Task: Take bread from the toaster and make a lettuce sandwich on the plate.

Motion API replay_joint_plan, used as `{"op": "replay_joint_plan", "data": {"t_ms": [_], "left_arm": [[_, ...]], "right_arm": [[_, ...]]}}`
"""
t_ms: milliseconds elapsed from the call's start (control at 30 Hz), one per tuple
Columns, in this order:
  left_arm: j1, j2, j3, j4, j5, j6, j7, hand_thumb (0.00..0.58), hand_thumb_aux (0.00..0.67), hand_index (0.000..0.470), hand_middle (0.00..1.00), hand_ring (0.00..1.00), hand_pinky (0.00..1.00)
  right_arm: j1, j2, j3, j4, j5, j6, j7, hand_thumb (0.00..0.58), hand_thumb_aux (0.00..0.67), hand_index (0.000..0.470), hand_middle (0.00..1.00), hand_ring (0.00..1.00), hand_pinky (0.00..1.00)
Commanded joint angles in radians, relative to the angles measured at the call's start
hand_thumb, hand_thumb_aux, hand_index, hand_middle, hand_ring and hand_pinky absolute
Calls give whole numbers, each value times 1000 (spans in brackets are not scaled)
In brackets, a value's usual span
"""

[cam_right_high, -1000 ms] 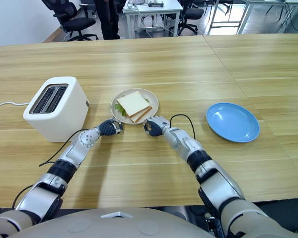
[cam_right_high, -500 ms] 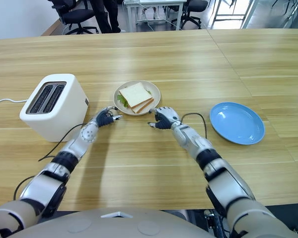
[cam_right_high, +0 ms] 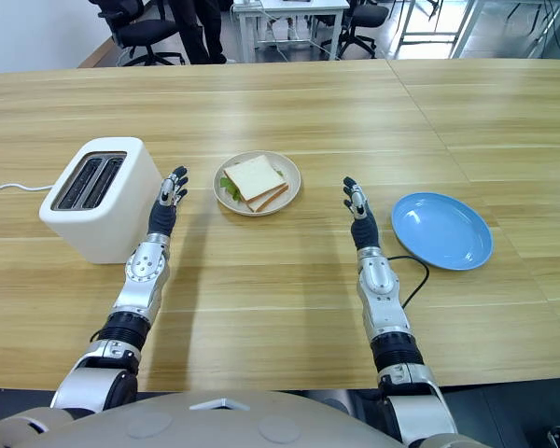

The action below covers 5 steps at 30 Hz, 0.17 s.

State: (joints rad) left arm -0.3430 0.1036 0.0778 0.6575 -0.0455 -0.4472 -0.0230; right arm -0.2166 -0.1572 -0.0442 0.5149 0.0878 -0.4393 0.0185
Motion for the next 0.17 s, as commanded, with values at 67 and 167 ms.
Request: {"op": "replay_joint_plan", "data": {"t_ms": [67, 167], "left_arm": [[-40, -19, 26, 66, -64, -34, -78, 0, 0, 0, 0, 0, 0], [-54, -28, 39, 69, -94, -57, -116, 0, 0, 0, 0, 0, 0]], "right_arm": [[-27, 14, -23, 33, 1, -38, 13, 0, 0, 0, 0, 0, 0], [-42, 19, -48, 47, 17, -85, 13, 0, 0, 0, 0, 0, 0]]}}
